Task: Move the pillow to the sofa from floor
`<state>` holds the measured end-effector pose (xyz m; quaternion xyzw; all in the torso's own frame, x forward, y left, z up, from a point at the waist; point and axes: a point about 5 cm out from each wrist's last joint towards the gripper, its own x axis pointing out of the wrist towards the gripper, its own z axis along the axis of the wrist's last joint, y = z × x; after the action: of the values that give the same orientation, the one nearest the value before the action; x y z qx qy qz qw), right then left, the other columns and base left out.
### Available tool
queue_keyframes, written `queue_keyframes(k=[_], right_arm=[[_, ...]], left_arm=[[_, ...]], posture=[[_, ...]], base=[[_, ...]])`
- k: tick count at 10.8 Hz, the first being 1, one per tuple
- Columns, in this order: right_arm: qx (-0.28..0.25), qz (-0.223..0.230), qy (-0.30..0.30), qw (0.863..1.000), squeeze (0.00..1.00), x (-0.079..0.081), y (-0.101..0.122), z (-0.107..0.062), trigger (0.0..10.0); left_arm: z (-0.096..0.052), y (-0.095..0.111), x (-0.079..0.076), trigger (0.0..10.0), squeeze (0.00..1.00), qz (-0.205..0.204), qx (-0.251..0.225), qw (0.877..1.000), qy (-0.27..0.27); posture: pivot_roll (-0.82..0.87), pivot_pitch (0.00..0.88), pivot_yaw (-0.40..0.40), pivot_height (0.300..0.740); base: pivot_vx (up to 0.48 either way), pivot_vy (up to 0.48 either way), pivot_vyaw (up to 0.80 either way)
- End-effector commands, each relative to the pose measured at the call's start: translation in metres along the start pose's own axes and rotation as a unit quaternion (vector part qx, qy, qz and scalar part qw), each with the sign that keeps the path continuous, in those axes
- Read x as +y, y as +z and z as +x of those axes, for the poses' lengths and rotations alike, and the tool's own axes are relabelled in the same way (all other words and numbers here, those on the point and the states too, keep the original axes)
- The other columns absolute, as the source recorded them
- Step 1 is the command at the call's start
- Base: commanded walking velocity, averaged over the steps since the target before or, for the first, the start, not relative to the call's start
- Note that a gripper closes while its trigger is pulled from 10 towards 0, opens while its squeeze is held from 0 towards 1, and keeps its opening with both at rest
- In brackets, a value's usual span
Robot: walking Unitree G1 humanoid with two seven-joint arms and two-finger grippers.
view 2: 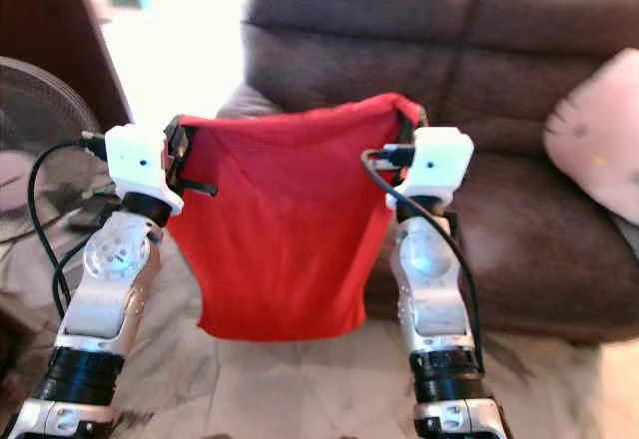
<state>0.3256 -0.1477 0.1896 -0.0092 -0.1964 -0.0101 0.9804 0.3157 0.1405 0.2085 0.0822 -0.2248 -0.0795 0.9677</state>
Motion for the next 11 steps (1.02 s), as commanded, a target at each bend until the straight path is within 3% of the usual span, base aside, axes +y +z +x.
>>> queue_keyframes(k=[1, 3, 11], right_arm=[[-0.022, -0.002, 0.005, 1.000, 0.00, 0.004, 0.010, 0.005, 10.0], [-0.015, 0.020, 0.023, 0.999, 0.00, 0.015, 0.010, 0.006, 10.0], [-0.014, 0.030, 0.030, 0.999, 0.00, 0.017, 0.015, 0.010, 10.0]], left_arm=[[0.007, 0.018, 0.002, 10.0, 0.00, 0.009, -0.049, 0.999, 0.000], [0.009, 0.020, 0.006, 10.0, 0.00, 0.015, -0.052, 0.999, 0.003], [0.016, 0.034, 0.011, 10.0, 0.00, 0.025, -0.073, 0.997, -0.002]], posture=[[0.09, 0.000, -0.047, 0.740], [0.09, 0.000, -0.049, 0.740], [0.09, 0.000, -0.053, 0.740]], base=[[0.266, 0.000, 0.00], [0.307, 0.000, 0.00], [0.364, 0.000, -0.14]])
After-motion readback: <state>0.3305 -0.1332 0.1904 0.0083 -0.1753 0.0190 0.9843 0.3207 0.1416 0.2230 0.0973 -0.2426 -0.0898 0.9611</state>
